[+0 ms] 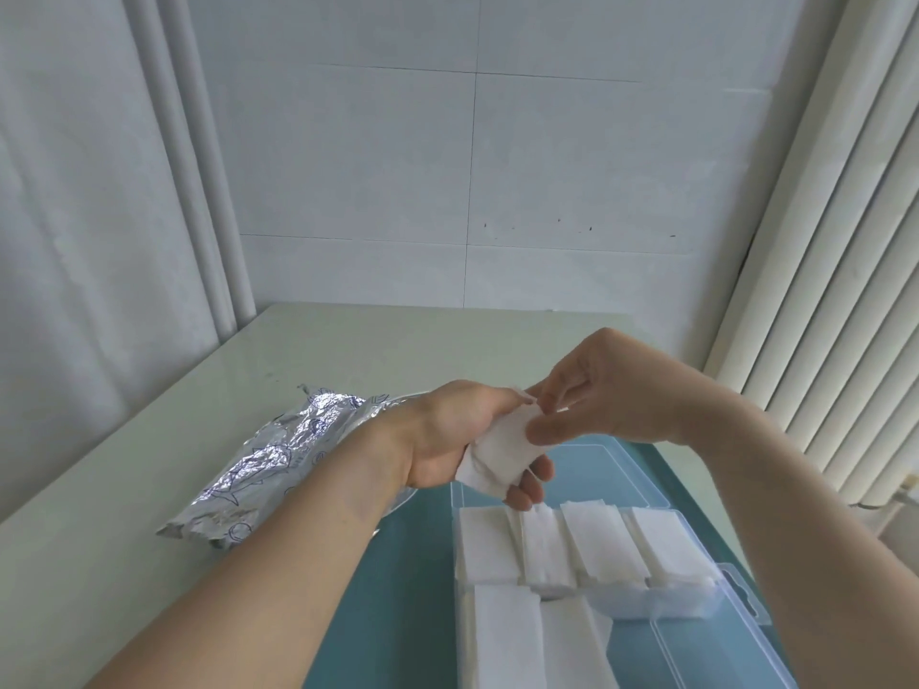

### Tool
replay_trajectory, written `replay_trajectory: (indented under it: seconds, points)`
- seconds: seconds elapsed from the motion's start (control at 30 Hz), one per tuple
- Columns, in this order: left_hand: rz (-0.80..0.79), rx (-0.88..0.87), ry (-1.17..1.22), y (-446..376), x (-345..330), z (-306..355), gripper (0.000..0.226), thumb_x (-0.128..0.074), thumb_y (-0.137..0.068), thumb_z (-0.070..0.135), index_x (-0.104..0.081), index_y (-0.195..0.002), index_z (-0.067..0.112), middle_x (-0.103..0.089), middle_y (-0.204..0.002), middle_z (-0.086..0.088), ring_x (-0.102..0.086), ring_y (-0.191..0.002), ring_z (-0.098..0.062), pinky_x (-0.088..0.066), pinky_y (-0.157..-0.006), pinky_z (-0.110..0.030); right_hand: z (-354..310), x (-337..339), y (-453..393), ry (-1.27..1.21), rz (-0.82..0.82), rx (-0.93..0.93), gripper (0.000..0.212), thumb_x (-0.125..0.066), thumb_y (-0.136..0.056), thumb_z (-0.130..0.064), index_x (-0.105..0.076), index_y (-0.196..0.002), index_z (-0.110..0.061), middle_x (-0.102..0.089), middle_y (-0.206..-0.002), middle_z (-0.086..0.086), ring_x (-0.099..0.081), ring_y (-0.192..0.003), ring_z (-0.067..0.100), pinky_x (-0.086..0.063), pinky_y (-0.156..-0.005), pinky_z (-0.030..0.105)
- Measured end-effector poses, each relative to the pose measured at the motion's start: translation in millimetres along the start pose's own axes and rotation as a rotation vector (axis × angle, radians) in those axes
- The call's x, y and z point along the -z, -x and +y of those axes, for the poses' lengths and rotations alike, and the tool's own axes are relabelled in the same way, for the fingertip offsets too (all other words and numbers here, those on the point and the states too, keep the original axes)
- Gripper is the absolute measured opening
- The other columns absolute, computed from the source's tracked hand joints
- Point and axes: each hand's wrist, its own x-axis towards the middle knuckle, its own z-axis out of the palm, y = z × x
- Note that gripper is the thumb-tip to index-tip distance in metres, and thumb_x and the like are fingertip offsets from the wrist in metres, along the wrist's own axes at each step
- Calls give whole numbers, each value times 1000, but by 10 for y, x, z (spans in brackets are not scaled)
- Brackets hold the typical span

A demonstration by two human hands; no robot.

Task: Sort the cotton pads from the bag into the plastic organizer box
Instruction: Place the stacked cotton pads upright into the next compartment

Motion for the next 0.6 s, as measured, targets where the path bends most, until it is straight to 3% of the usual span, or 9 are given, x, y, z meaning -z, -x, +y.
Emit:
replay_trajectory:
  seconds: [0.13, 0.2, 0.3, 0.37, 0.4, 0.5, 0.6]
  points:
    - [-56, 70, 2, -30, -7, -13, 65, -36, -99, 60, -57, -105, -1, -64, -87, -24, -65, -75, -36, -57, -67, -38, 2, -81, -55, -4, 109, 4, 12, -86, -70, -21, -74, -73, -25, -76, -75, -11, -72, -74, 5, -59, -81, 33]
    - [-8, 9, 59, -46, -9, -15, 56, -44, -98, 55, -61, -100, 2, -62, -80, -18, -63, -68, -32, -55, -62, -34, 6, -124, -89, -65, 188, 40, 19, -85, -71, -16, -72, -84, -23, -76, -79, -9, -71, -74, 4, -59, -78, 31]
    - [21, -109, 240, -49, -32, 0, 24, -56, -95, 30, -74, -86, 18, -59, -79, -4, -55, -66, -23, -49, -60, -31, -44, -173, -80, -70, 109, 113, 62, -88, -72, -24, -60, -127, -26, -69, -108, -17, -66, -99, -1, -55, -91, 26]
    - [59, -110, 377, -79, -13, -3, 18, -58, -91, 18, -74, -82, 15, -58, -80, -3, -56, -67, -19, -52, -61, -29, -112, -231, -50, 59, 9, 103, 96, -95, -60, -38, -46, -142, -32, -61, -119, -20, -60, -107, 1, -51, -95, 23]
    - [82, -104, 418, -100, 9, -14, 14, -57, -90, 13, -71, -86, 12, -59, -81, -6, -59, -69, -21, -55, -63, -30, -151, -270, -41, 133, -6, 103, 99, -96, -54, -43, -47, -139, -34, -60, -117, -20, -60, -103, 3, -51, -91, 23]
    - [90, -113, 446, -125, 43, -46, 16, -52, -89, 6, -64, -98, 9, -65, -86, -11, -65, -78, -26, -53, -74, -34, -210, -355, -58, 213, 89, 132, 70, -97, -52, -39, -59, -109, -25, -62, -98, -14, -59, -85, 8, -51, -72, 26]
    - [59, -125, 476, -100, 38, -44, 16, -53, -85, 6, -59, -99, 12, -64, -86, -8, -64, -78, -24, -48, -75, -34, -172, -345, -83, 159, 167, 140, 56, -95, -53, -32, -63, -97, -21, -67, -90, -6, -62, -76, 15, -56, -68, 37]
